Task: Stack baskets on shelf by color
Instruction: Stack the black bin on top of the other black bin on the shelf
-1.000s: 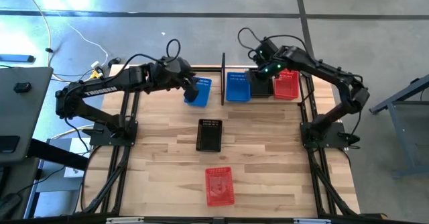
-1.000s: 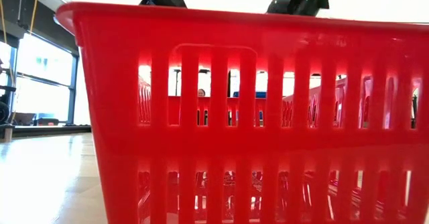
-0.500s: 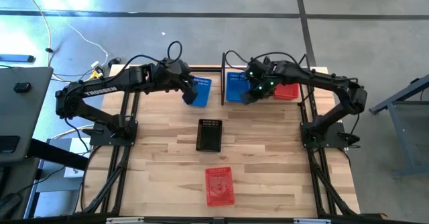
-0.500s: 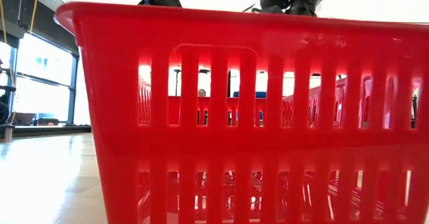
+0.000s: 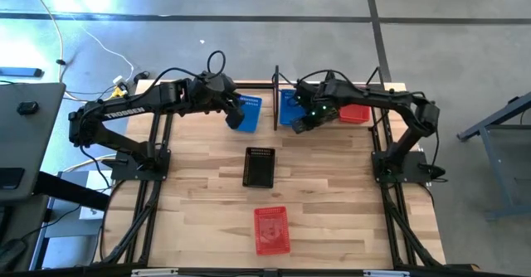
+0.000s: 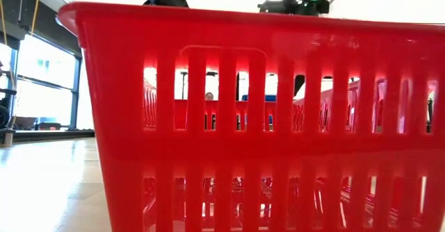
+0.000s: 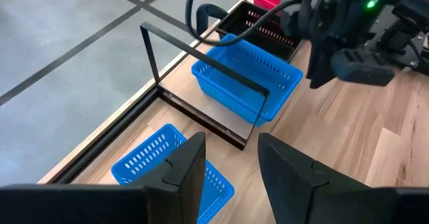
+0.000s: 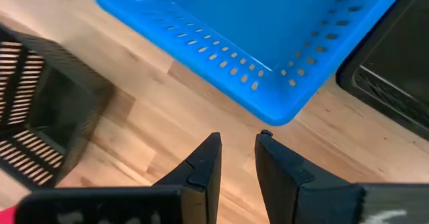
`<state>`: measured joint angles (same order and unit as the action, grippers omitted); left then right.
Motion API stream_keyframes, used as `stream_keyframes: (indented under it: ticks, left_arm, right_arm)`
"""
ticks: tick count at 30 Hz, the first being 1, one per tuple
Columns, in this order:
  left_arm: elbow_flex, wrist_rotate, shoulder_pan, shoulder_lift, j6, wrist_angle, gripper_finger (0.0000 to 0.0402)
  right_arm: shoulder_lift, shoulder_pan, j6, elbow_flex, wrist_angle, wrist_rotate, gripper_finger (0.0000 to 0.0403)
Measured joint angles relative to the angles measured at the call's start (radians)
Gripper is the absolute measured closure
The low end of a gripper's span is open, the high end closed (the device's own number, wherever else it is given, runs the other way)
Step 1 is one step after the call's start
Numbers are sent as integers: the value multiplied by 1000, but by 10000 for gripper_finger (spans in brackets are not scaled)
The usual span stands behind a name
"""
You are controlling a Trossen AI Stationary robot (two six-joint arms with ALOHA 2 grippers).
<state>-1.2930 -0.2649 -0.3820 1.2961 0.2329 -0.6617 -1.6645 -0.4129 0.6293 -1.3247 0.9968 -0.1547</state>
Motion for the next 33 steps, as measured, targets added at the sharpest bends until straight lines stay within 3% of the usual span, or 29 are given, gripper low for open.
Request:
stream_keyframes:
  ticks: [12,20,26,33]
  left_arm:
    - [0,-8,0,0,0,0,273]
    - [0,-7,0,0,12,-12,273]
    - [0,62,0,0,159,-121,273]
    - [3,75,23,0,368,-263,273]
  right_arm:
    - [-52,-52,-18,-1,-81,28,324]
    - [-50,-55,-24,-11,-16,-13,324]
    - [-9,-19,1,-11,51,-2,324]
    - [81,48,94,-11,47,61,324]
